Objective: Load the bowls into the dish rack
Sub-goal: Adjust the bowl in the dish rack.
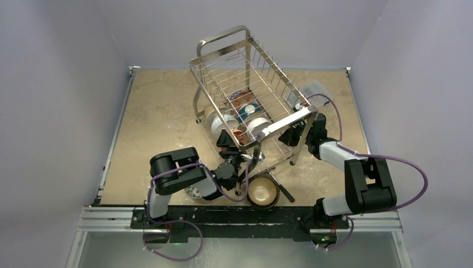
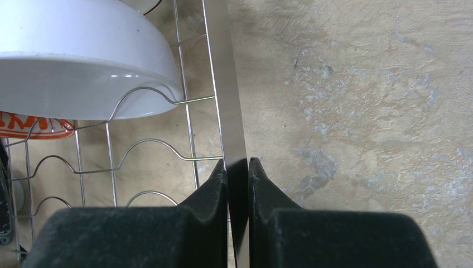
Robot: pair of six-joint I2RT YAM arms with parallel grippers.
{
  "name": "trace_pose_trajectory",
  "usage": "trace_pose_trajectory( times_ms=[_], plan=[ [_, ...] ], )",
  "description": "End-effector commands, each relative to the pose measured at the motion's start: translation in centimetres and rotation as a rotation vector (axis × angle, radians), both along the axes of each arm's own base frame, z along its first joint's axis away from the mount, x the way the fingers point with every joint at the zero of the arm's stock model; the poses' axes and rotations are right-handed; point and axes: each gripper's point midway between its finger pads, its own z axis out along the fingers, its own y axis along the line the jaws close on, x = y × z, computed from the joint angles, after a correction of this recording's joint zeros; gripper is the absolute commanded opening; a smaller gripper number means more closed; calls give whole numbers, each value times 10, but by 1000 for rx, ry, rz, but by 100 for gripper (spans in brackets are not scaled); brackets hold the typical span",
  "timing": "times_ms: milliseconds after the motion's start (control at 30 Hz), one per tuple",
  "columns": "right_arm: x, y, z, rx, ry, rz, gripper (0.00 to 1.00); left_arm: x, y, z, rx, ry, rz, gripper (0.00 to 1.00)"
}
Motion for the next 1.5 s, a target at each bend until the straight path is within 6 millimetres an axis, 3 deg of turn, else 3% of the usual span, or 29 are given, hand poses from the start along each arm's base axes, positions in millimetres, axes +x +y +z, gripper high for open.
trace_pose_trajectory(
  times_ms=[0, 533, 667, 833, 1200, 1467],
  plan=[
    [-7, 35, 30, 208, 46, 35, 0, -18, -16, 44, -199, -121, -97, 72],
    [-5, 36, 33, 209, 43, 38, 0, -32, 17, 88, -413, -118, -110, 78],
    [-5, 37, 34, 210, 42, 43, 0, -35, 22, 87, -479, -49, -136, 89],
    [-5, 37, 35, 209, 40, 46, 0, -41, 32, 82, -587, 39, -132, 95],
    [-4, 38, 36, 213, 33, 56, 0, -47, 38, 75, -718, 153, -119, 99],
    [-7, 40, 38, 224, 30, 66, 0, -54, 44, 65, -1027, 303, -54, 97]
  ],
)
